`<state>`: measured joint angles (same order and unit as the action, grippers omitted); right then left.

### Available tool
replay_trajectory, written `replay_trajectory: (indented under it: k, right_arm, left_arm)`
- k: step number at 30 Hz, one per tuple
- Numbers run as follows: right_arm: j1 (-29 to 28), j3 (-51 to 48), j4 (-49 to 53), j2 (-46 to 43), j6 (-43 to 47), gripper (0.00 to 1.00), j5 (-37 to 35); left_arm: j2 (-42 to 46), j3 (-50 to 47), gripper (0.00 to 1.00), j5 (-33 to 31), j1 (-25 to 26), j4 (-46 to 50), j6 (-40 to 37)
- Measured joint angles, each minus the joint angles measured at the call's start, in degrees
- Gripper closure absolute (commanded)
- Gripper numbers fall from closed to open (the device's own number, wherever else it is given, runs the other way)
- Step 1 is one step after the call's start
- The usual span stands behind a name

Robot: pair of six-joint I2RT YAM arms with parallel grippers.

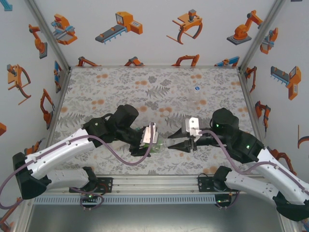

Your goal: Screw on the bottle caps

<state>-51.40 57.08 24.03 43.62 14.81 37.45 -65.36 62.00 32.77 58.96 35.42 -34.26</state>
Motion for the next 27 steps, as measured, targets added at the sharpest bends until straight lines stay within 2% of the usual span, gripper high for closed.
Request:
replay_trajectory:
  k: [4,7,12,17,20,22,24,27]
  right_arm:
    - [0.0,-1.6,-3.3,-0.3,-9.9,1.0,-4.8]
    - [0.0,-2.6,-5.4,-0.5,-20.6,1.0,-10.6]
    - [0.0,-2.7,-5.5,0.7,-44.4,1.0,-23.0]
    - [0.6,-2.8,-3.7,3.5,-68.0,0.99,-30.3]
    - [1.2,-3.0,-2.6,4.9,-79.2,0.91,-33.1]
    - [1.5,-3.0,-1.9,5.7,-83.6,0.87,-34.5]
    - [1.5,-3.0,-1.5,6.5,-86.3,0.83,-35.5]
    - [1.5,-3.0,-0.9,7.1,-88.1,0.7,-36.4]
  left_arm:
    - [1.3,-1.8,1.0,-3.4,0.0,-3.0,0.4]
    - [2.1,-3.4,1.0,-6.5,0.0,-6.1,0.8]
    - [2.5,-5.1,1.0,-12.4,-0.1,-11.0,2.0]
    - [2.5,-7.1,1.0,-17.6,-0.3,-13.6,3.3]
    - [1.7,-7.2,1.0,-20.1,-0.4,-13.9,4.0]
    - [1.0,-7.2,1.0,-21.2,-0.5,-14.1,4.0]
    - [0.4,-7.2,1.0,-22.1,-0.5,-14.2,4.2]
    - [-0.1,-7.2,1.0,-22.8,-0.6,-14.2,4.2]
